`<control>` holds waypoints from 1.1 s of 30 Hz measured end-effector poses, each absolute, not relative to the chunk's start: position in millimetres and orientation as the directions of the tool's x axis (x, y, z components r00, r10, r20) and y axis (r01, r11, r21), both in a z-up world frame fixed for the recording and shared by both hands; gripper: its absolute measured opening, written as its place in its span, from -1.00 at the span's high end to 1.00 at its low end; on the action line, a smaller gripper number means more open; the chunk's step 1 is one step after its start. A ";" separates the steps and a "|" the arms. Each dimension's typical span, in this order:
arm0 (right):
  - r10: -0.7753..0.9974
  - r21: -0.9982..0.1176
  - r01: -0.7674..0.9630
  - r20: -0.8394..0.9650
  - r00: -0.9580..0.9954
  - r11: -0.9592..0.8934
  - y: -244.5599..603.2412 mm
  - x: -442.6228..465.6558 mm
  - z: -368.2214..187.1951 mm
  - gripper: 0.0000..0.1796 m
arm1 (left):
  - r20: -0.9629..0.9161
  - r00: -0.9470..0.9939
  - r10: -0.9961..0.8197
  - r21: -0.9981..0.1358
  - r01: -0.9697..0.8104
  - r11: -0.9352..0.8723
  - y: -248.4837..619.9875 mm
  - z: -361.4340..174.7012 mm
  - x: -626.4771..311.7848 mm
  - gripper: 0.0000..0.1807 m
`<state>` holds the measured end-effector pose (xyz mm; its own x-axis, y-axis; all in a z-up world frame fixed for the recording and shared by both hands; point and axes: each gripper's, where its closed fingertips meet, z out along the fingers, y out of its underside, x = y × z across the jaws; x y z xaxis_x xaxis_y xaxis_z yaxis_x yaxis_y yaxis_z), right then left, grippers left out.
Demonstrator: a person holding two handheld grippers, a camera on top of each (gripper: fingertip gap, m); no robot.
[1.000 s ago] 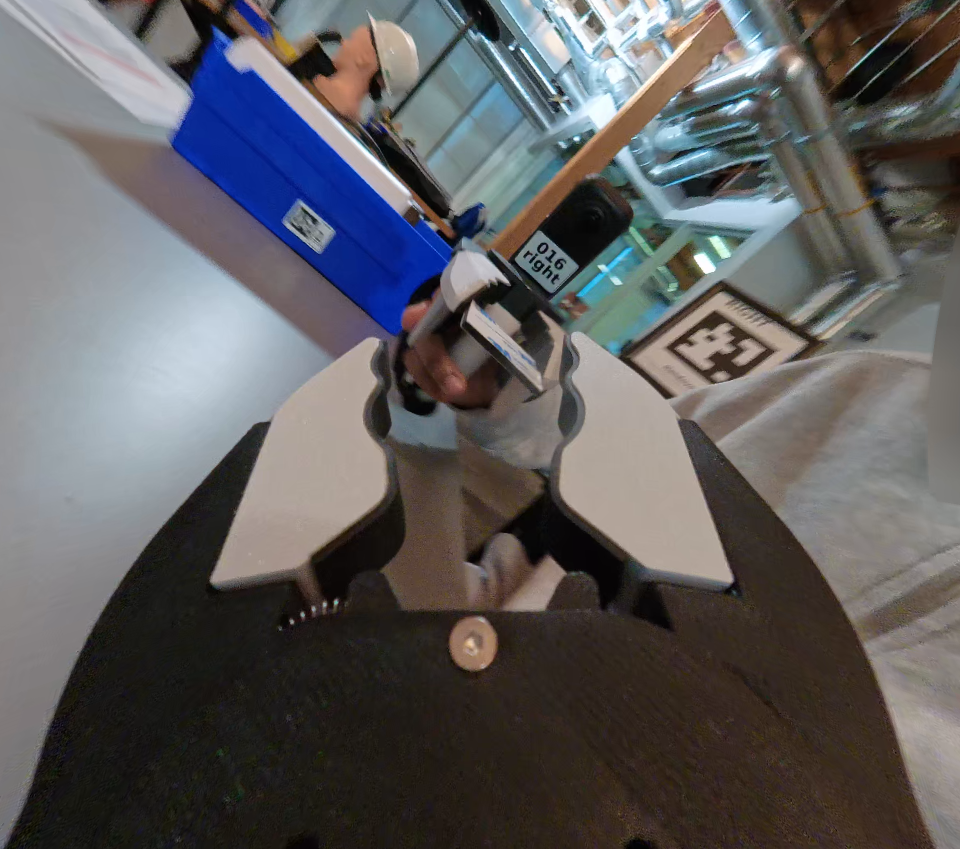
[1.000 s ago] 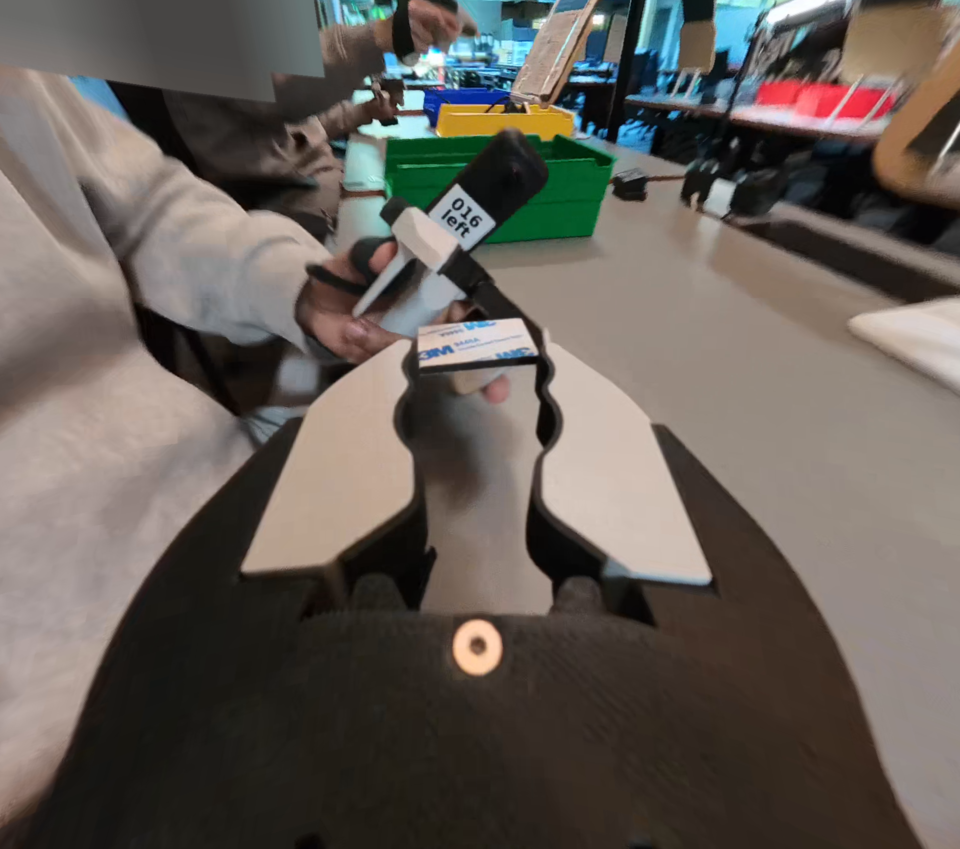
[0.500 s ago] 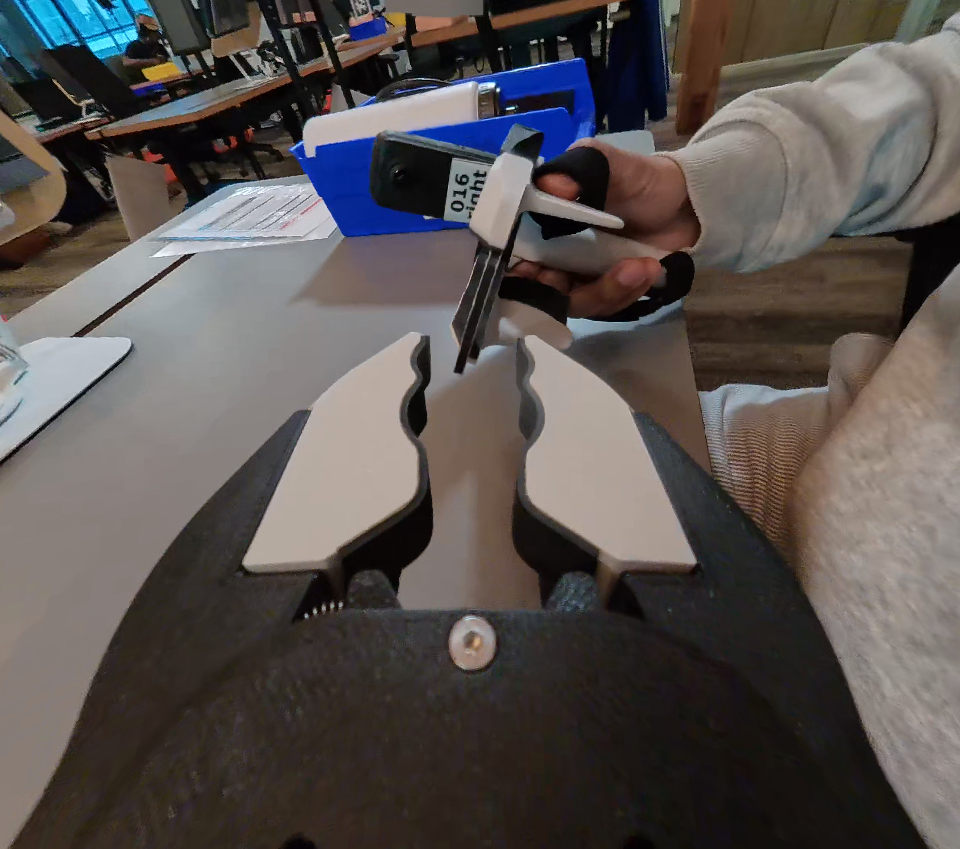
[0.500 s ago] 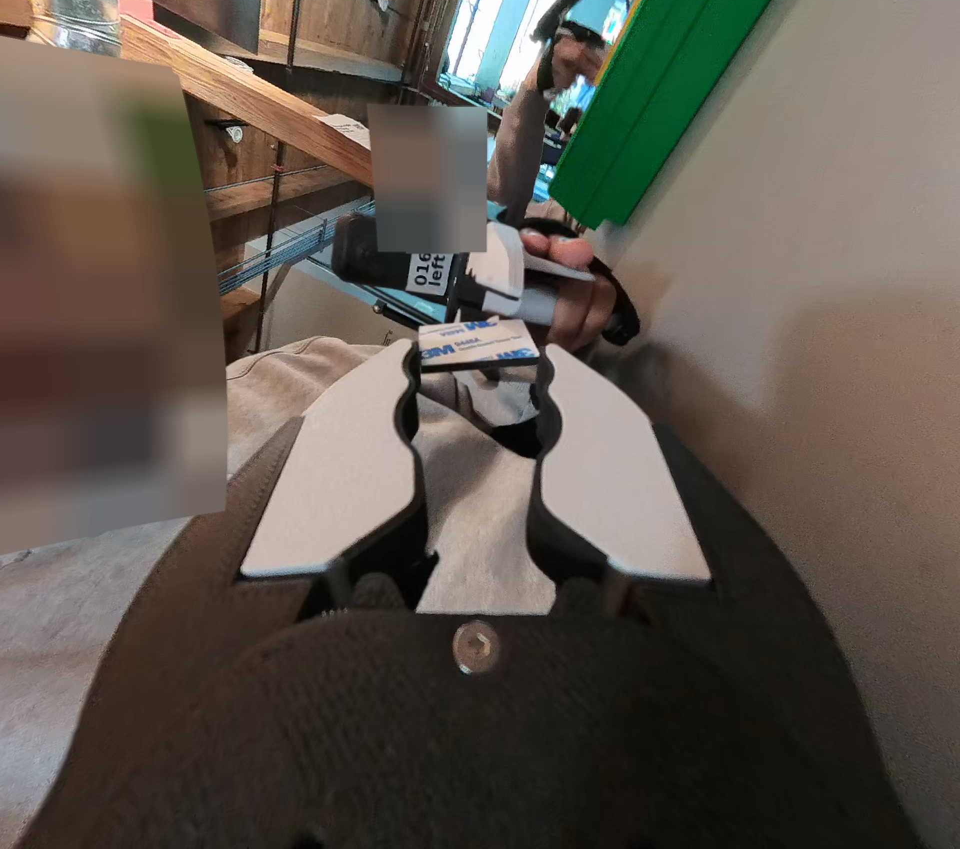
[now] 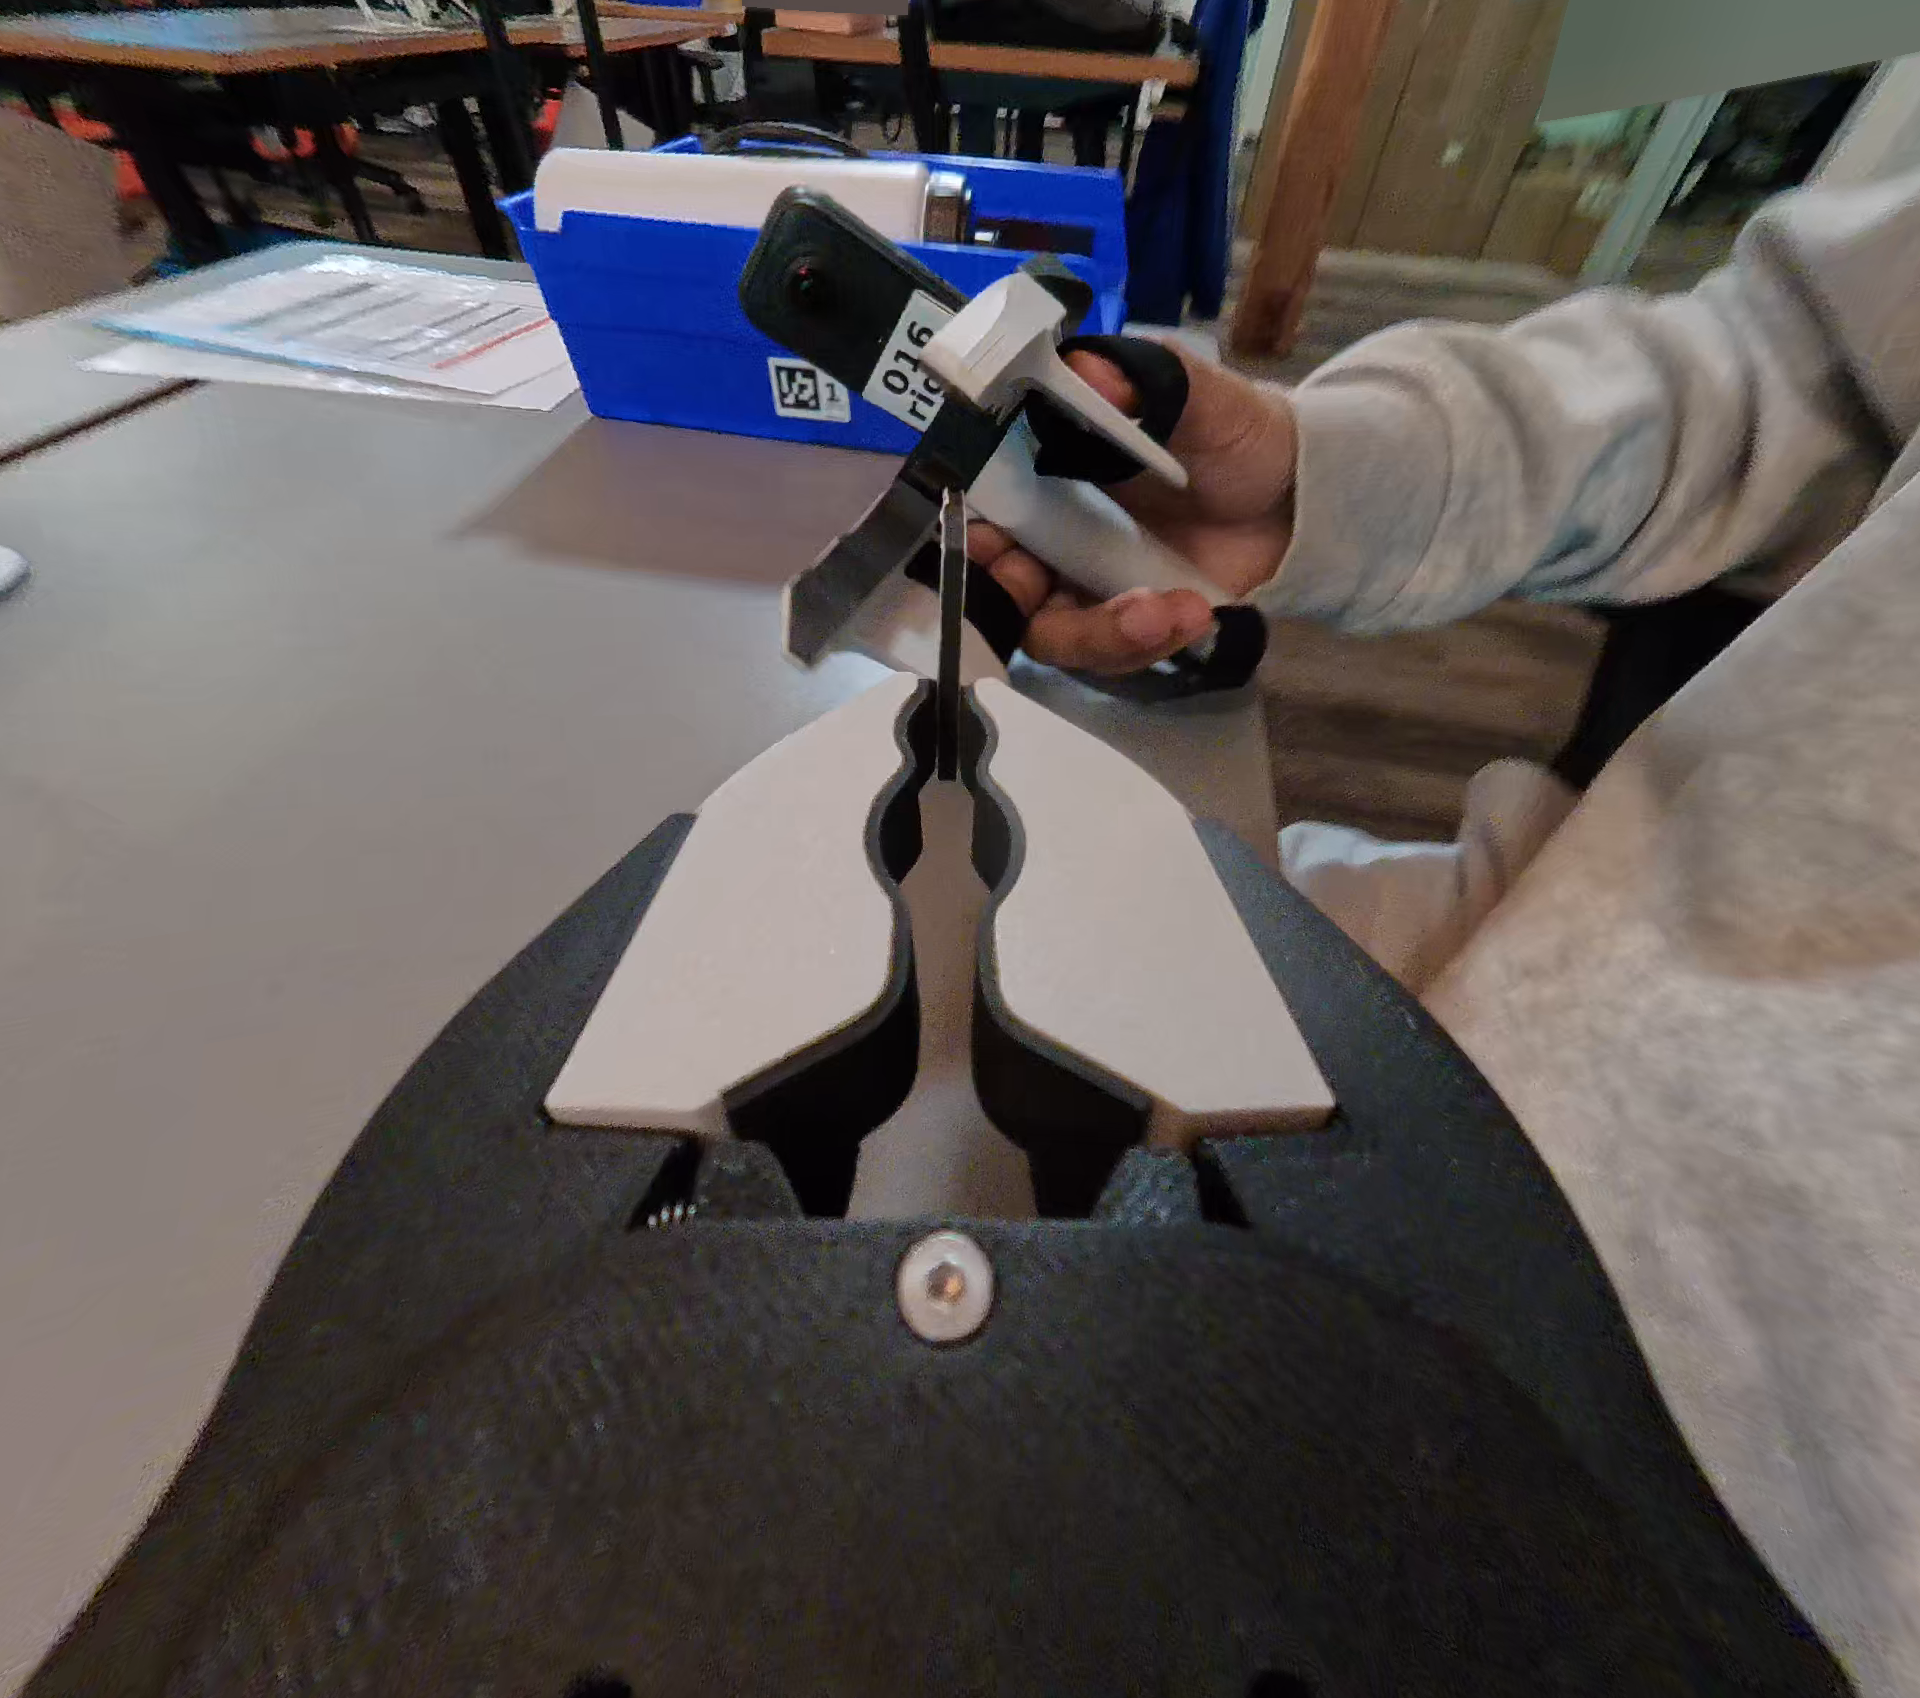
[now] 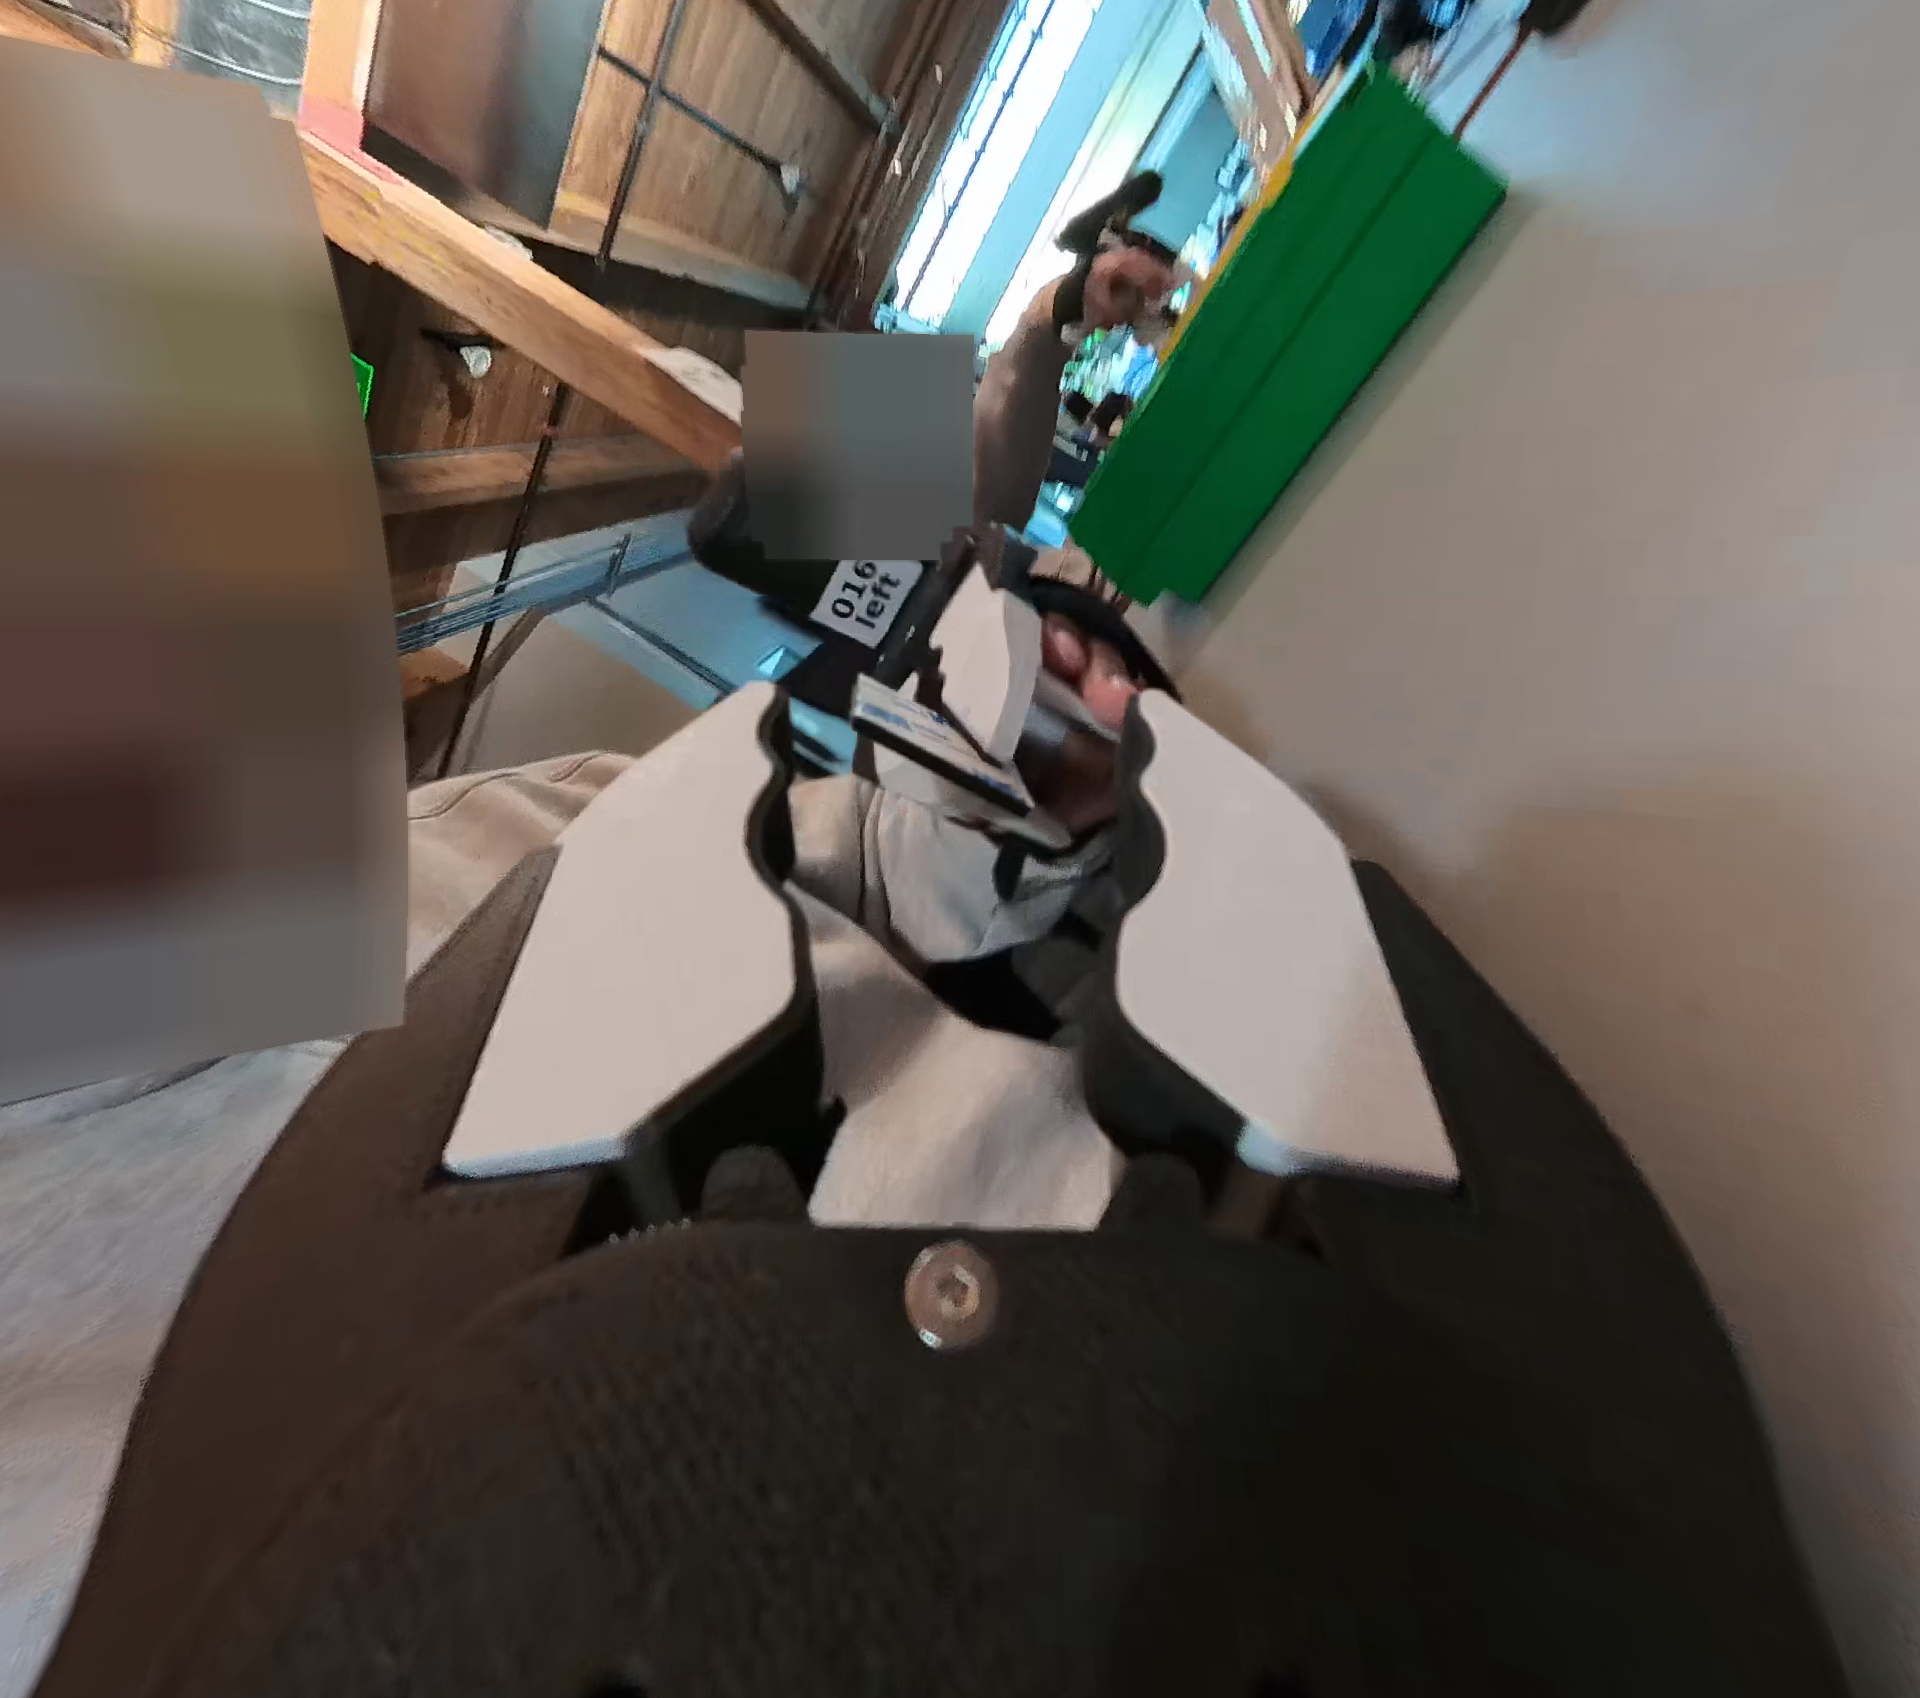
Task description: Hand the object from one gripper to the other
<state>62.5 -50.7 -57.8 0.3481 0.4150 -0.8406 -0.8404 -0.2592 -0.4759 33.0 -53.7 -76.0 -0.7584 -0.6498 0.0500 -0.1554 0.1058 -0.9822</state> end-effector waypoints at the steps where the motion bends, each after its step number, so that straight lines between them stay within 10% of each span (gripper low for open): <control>1: 0.421 -0.507 -0.836 -0.819 0.391 -0.210 -52.0 67.9 -53.6 0.33 | 0.114 -0.762 -0.637 -0.981 -0.188 0.049 -52.8 -73.4 32.9 0.96; 11: 0.305 -0.908 -0.420 -0.399 0.865 0.003 -52.6 65.7 -42.6 0.50 | 0.572 -0.711 -0.408 -0.820 -0.488 -0.299 -52.7 -69.4 33.0 0.96; 21: 0.356 -0.917 -0.377 -0.398 0.846 -0.130 -46.7 40.1 -56.9 0.93 | 0.626 -0.700 -0.344 -0.780 -0.559 -0.281 -66.3 -76.5 27.5 0.96; 33: 0.370 -0.884 -0.445 -0.465 0.804 -0.144 -51.0 40.7 -49.5 0.96 | 0.633 -0.697 -0.338 -0.773 -0.542 -0.331 -63.5 -74.6 31.5 0.76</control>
